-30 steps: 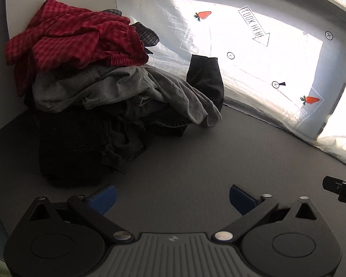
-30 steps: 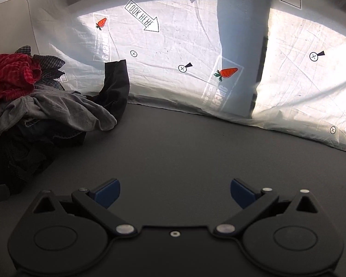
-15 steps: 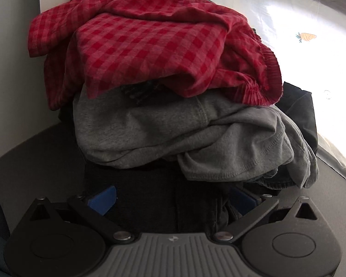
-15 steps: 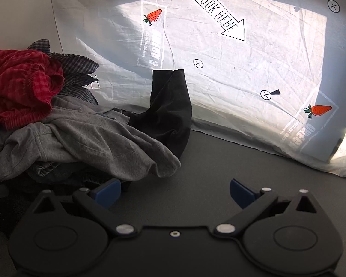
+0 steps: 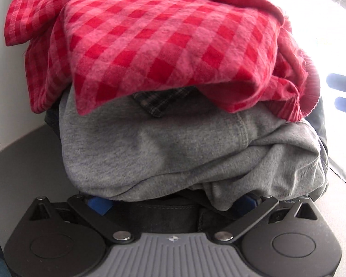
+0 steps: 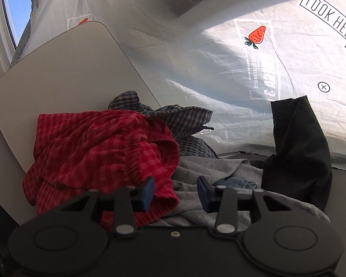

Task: Fold clothes
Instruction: 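Reach the right gripper into the clothes pile and grasp the red gingham shorts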

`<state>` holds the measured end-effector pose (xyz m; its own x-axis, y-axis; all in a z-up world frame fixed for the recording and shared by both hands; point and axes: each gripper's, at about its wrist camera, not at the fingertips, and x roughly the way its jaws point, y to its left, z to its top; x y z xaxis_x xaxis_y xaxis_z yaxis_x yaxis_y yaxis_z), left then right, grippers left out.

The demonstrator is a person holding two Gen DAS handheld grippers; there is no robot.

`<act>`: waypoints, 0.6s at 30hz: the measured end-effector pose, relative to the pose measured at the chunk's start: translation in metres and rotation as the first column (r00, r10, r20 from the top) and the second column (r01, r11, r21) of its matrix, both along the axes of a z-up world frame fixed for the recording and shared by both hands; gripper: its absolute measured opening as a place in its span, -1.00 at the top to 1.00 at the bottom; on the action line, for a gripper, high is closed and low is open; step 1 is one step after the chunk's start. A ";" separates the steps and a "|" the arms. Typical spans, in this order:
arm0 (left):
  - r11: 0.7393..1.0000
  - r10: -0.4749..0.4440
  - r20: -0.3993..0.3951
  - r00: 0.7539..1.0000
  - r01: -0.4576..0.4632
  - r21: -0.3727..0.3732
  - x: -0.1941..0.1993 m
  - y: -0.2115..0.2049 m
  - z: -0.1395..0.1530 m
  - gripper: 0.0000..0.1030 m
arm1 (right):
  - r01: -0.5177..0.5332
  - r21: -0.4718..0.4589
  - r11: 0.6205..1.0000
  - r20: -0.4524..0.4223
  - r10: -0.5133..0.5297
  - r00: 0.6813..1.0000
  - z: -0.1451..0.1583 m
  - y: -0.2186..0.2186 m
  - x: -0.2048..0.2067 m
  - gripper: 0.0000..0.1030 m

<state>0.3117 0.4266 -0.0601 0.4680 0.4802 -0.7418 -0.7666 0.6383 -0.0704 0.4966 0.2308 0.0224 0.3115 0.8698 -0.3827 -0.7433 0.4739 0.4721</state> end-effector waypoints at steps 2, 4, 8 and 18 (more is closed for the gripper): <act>1.000 0.001 -0.007 1.000 -0.001 -0.017 0.002 0.003 0.001 -1.00 | -0.028 -0.012 1.000 0.027 0.028 0.999 0.002 0.006 -0.007 0.28; 1.000 0.002 -0.011 1.000 -0.002 -0.028 0.003 0.006 0.002 -1.00 | -0.046 -0.035 0.998 0.055 0.048 0.997 0.000 0.013 -0.013 0.36; 0.999 -0.001 -0.006 1.000 0.001 -0.050 0.003 0.011 0.002 -1.00 | -0.062 -0.064 0.996 0.104 0.068 0.992 -0.002 0.022 -0.022 0.32; 0.998 -0.002 -0.007 1.000 0.001 -0.069 0.002 0.025 0.003 -1.00 | -0.073 -0.107 0.992 0.191 0.092 0.977 -0.005 0.031 -0.031 0.90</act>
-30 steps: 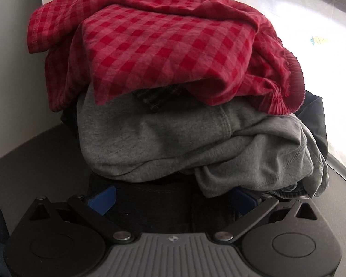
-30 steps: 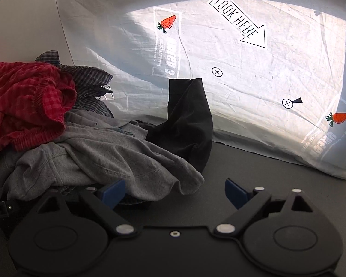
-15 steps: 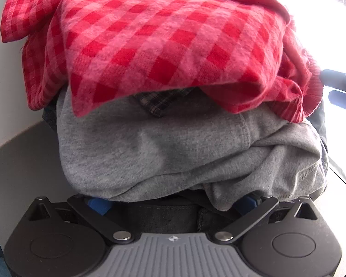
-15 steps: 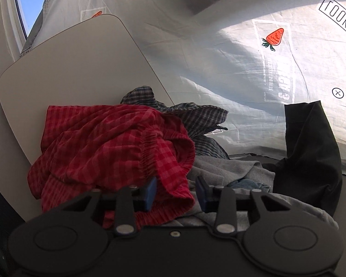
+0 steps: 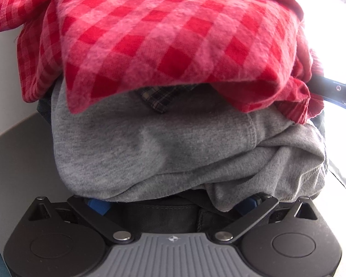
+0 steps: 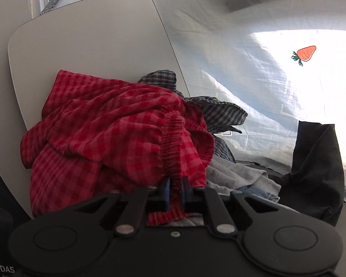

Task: Fold clothes
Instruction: 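Reach the right gripper into the clothes pile and grasp the red gingham shorts, then pull the red gingham shorts out with the right gripper and drop them on the table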

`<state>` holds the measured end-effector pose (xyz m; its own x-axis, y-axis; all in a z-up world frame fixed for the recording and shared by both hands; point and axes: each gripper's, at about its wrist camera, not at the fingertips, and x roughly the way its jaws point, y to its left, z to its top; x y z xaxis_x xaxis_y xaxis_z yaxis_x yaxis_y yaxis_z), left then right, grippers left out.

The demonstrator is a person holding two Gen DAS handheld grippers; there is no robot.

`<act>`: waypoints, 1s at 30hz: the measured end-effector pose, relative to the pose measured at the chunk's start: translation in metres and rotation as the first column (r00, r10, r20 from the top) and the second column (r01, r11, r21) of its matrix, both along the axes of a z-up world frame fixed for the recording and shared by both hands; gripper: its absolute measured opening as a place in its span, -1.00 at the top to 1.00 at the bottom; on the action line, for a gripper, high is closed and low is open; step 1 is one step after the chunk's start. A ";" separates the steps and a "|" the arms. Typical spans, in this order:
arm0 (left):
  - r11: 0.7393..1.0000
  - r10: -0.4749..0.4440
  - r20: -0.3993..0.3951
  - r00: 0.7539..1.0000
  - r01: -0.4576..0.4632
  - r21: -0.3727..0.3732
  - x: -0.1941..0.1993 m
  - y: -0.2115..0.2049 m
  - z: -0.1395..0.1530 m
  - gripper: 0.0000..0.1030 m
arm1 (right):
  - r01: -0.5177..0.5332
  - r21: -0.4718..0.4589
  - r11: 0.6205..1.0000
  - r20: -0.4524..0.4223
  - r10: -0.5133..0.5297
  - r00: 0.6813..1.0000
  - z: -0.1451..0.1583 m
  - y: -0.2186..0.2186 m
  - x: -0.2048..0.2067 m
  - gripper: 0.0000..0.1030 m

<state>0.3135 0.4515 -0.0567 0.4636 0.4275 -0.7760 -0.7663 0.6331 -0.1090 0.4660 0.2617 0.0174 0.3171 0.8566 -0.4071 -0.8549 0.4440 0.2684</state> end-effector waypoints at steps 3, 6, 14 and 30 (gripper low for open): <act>1.000 0.001 -0.004 1.000 -0.001 0.002 0.001 -0.005 0.002 -1.00 | 0.013 0.014 1.000 0.016 -0.014 1.000 0.003 -0.007 -0.003 0.94; 1.000 0.008 -0.007 1.000 -0.008 0.003 0.003 -0.010 0.006 -1.00 | 0.038 0.021 0.999 0.019 -0.039 0.999 0.005 -0.017 -0.004 0.94; 0.999 0.039 0.011 0.999 -0.039 -0.021 -0.009 -0.028 0.020 -1.00 | 0.135 0.056 0.989 0.039 -0.137 0.990 0.014 -0.071 -0.012 0.95; 0.993 0.005 0.091 0.996 0.005 -0.117 -0.063 -0.254 0.030 -1.00 | 0.454 -0.025 0.891 0.082 -0.451 0.889 -0.004 -0.347 -0.060 0.97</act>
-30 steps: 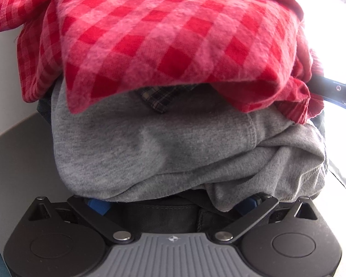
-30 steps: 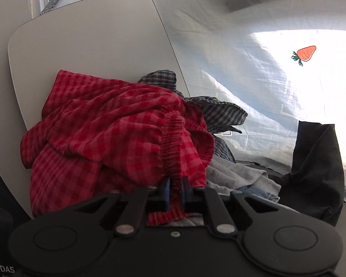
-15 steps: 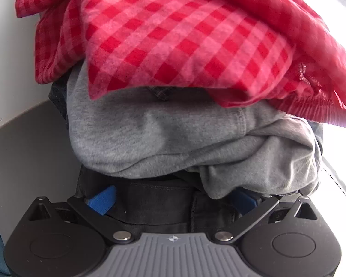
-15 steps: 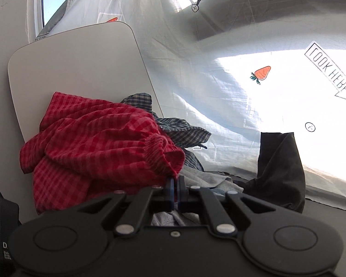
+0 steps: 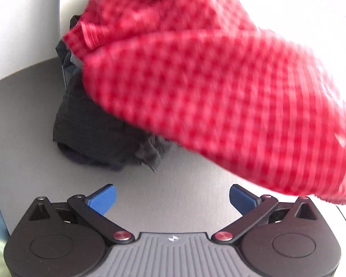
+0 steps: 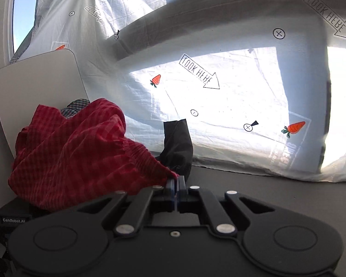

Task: Fold clothes
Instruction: 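Pull the red gingham shorts out with the right gripper and drop them on the table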

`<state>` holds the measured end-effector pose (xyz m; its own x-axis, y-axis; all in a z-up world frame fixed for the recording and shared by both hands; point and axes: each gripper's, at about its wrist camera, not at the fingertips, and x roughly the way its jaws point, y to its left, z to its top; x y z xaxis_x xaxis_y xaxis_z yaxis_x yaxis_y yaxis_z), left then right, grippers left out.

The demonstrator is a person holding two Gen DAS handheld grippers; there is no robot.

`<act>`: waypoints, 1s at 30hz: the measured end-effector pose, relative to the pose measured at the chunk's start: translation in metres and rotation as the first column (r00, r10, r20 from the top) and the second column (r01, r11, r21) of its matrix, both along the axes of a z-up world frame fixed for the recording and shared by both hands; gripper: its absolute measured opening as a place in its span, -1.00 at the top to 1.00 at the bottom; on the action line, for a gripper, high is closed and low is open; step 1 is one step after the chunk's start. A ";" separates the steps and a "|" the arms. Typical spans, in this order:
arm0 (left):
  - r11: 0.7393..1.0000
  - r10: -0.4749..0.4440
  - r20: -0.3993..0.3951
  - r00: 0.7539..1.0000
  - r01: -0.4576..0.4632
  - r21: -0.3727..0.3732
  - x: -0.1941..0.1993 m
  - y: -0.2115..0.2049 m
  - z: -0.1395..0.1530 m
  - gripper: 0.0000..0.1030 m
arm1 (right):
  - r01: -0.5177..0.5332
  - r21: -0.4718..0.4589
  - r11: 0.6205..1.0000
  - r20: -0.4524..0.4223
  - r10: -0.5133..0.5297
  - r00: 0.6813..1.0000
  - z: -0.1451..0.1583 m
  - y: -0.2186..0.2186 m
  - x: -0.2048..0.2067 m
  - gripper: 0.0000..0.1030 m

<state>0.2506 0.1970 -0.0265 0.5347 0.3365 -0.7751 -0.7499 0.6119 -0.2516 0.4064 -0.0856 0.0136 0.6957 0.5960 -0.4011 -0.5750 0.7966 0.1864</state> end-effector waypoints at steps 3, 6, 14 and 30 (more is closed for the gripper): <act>0.999 -0.043 -0.008 0.999 0.043 -0.027 -0.012 -0.073 -0.011 -1.00 | 0.148 -0.104 0.984 0.013 -0.147 0.989 -0.018 -0.091 -0.003 0.97; 0.996 -0.085 -0.031 0.996 0.084 -0.039 -0.018 -0.130 -0.043 -1.00 | 0.319 -0.195 0.927 0.003 -0.325 0.946 -0.042 -0.185 0.000 0.97; 0.980 -0.191 -0.104 0.976 0.184 -0.079 -0.014 -0.212 -0.074 -0.99 | 0.677 -0.312 0.667 -0.182 -0.741 0.646 -0.102 -0.388 -0.017 0.89; 0.949 -0.304 -0.174 0.937 0.281 -0.143 0.069 -0.209 -0.109 -0.88 | 0.657 -0.247 0.712 -0.216 -0.702 0.679 -0.103 -0.339 -0.006 0.10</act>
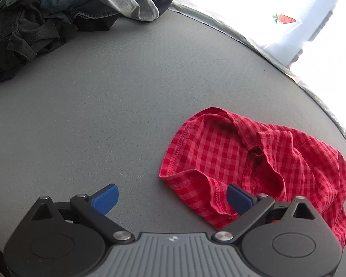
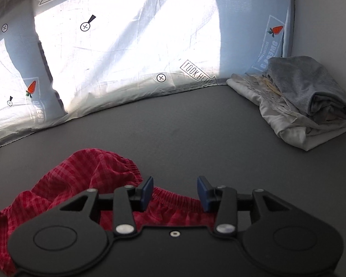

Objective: Fold clothes

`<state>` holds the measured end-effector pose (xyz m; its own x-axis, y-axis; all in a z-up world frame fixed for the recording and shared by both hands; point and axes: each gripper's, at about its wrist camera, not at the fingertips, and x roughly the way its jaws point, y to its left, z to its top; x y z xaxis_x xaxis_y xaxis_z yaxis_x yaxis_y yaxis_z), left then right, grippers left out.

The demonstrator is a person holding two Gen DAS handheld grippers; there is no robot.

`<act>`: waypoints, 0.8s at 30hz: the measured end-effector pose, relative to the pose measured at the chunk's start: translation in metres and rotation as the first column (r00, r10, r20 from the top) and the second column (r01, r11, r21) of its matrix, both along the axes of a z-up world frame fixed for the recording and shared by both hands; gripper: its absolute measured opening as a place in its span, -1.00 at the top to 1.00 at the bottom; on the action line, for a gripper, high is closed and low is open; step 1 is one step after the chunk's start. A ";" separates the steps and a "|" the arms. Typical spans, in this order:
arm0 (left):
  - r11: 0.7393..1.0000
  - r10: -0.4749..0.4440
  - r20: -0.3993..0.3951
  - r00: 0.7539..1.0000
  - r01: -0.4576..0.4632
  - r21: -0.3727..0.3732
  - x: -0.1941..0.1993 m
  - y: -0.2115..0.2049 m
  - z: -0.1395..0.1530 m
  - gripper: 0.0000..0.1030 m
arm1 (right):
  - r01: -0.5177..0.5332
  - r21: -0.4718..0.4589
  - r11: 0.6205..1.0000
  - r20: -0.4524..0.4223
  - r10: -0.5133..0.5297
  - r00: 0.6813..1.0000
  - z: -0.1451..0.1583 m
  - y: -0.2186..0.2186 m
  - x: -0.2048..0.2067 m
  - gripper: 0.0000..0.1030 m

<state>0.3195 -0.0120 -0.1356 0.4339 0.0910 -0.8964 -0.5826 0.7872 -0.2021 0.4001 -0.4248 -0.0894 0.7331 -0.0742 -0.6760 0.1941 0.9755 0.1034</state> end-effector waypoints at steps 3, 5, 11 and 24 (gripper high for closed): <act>1.000 -0.007 -0.027 1.000 0.008 0.017 0.010 0.011 -0.009 -0.82 | 0.035 0.010 0.999 -0.065 -0.035 0.997 -0.016 0.005 -0.002 0.05; 0.999 -0.018 -0.039 0.999 0.019 0.027 0.018 0.017 -0.016 -0.81 | 0.078 0.022 0.997 -0.128 -0.074 0.989 -0.028 0.003 -0.003 0.01; 0.996 -0.092 -0.016 0.996 0.092 0.010 0.038 0.014 -0.031 -0.35 | 0.202 0.203 0.958 -0.283 -0.140 0.949 -0.058 -0.014 -0.008 -0.07; 0.998 -0.038 0.133 0.990 0.032 0.053 0.038 0.013 -0.016 1.00 | 0.063 0.375 0.925 -0.166 0.001 0.986 -0.047 -0.015 0.007 0.74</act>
<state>0.3574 0.0013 -0.1520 0.5532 0.1176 -0.8247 -0.5249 0.8179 -0.2355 0.4072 -0.4402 -0.1360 0.6141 0.1892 -0.7662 0.2684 0.8629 0.4282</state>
